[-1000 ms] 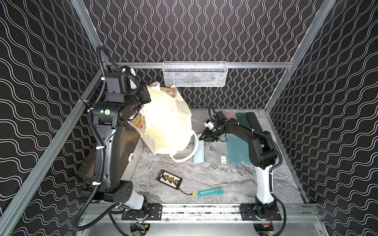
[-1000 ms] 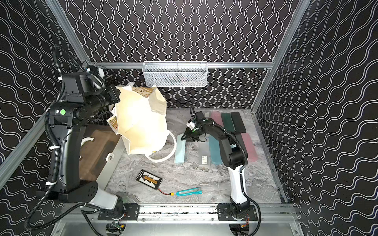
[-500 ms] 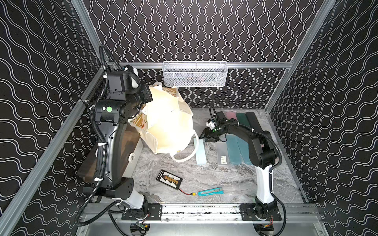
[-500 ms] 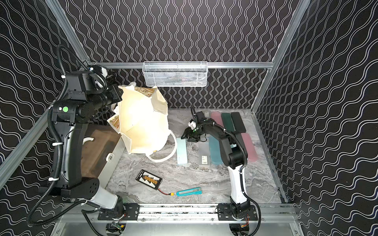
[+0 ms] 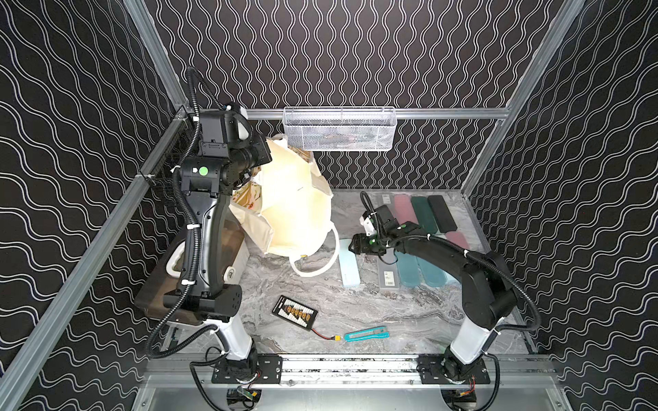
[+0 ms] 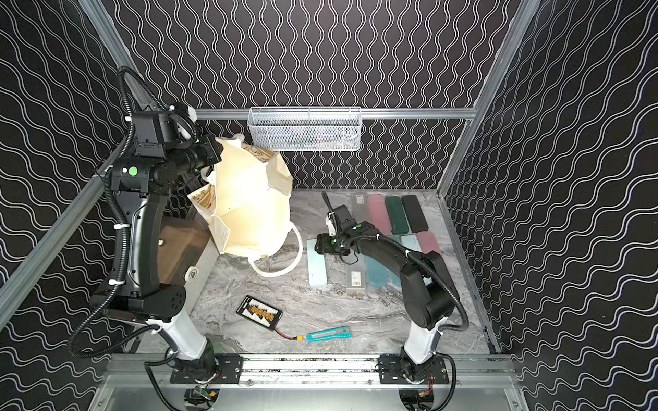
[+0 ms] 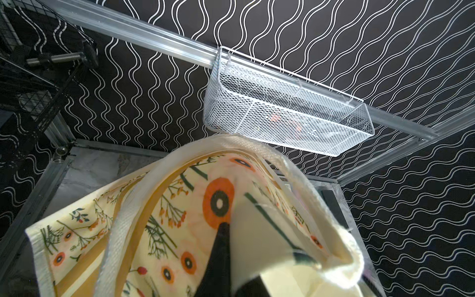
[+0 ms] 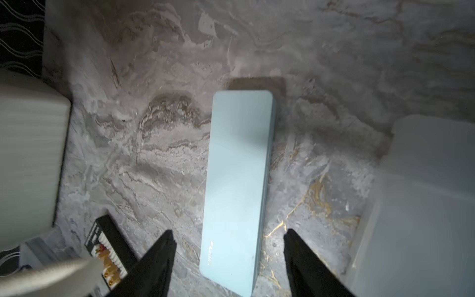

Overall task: Take out the pencil case from the canvas bag
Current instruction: Place the pencil case at the center of the board, then pick up the pencil case from the center of the board.

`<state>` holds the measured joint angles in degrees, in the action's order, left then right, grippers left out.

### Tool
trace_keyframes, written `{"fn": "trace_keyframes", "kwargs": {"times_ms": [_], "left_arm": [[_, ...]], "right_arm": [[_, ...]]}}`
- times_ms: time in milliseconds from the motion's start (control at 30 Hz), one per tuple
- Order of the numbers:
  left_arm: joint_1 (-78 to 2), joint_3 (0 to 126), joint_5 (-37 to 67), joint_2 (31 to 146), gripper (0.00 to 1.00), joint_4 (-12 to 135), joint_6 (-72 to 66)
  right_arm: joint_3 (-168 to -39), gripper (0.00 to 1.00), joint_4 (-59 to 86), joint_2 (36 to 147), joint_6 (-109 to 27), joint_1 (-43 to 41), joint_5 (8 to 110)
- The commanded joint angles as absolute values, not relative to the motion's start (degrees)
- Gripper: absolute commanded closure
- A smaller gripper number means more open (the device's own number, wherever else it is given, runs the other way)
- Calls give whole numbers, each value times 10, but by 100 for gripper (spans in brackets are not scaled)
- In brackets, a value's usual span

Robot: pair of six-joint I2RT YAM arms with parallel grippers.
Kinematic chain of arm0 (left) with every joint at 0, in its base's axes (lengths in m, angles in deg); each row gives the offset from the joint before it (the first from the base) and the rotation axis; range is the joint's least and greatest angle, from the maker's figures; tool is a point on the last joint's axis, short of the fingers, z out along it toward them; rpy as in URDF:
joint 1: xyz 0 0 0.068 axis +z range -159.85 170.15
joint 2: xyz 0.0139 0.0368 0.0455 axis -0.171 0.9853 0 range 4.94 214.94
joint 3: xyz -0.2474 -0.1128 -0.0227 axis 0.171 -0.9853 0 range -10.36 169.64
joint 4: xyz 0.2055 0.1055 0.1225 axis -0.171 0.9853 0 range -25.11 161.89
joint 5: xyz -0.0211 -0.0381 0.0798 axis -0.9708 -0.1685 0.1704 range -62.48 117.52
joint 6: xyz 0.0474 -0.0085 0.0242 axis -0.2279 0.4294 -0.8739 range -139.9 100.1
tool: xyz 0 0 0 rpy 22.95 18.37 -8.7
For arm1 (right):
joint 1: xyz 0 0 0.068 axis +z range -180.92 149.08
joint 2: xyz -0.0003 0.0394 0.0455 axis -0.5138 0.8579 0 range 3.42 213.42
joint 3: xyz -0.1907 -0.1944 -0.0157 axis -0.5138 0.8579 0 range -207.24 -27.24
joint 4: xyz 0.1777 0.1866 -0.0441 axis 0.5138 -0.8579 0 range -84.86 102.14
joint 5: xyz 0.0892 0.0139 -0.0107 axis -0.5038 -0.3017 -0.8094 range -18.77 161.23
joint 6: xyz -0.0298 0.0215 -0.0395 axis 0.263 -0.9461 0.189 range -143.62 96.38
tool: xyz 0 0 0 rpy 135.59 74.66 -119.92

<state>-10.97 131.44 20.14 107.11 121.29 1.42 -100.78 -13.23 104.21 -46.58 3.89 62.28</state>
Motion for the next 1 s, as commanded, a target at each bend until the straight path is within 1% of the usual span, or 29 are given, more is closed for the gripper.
{"fn": "trace_keyframes", "kwargs": {"times_ms": [0, 67, 100, 200, 233, 267, 300, 333, 500, 600, 933, 967], "left_arm": [[-108, 1333, 212, 1090, 100, 1152, 21], [-107, 1341, 219, 1101, 100, 1146, 20], [-107, 1341, 223, 1104, 100, 1140, 19], [-106, 1340, 237, 1109, 100, 1122, 17], [-105, 1339, 241, 1110, 100, 1119, 15], [-104, 1339, 246, 1110, 100, 1116, 16], [-103, 1340, 250, 1112, 100, 1113, 15], [-102, 1339, 253, 1111, 100, 1112, 13], [-95, 1330, 265, 1103, 100, 1109, 11], [-92, 1318, 265, 1093, 100, 1105, 11], [-92, 1308, 258, 1086, 100, 1104, 14], [-92, 1306, 256, 1086, 100, 1103, 15]], "right_arm": [[-982, 24, -110, 1021, -477, 71, 722], [-968, 19, -104, 1016, -485, 91, 744], [-965, 15, -105, 1018, -487, 102, 758], [-970, 12, -121, 1036, -488, 130, 803], [-975, 8, -129, 1043, -488, 136, 813], [-982, 6, -137, 1051, -487, 143, 820], [-986, 1, -140, 1059, -485, 148, 827], [-990, 1, -142, 1066, -485, 155, 833], [-1016, 1, -159, 1109, -490, 173, 864], [-1029, 2, -170, 1131, -490, 174, 878], [-1051, 17, -170, 1174, -491, 175, 867], [-1052, 19, -170, 1175, -491, 175, 867]]}}
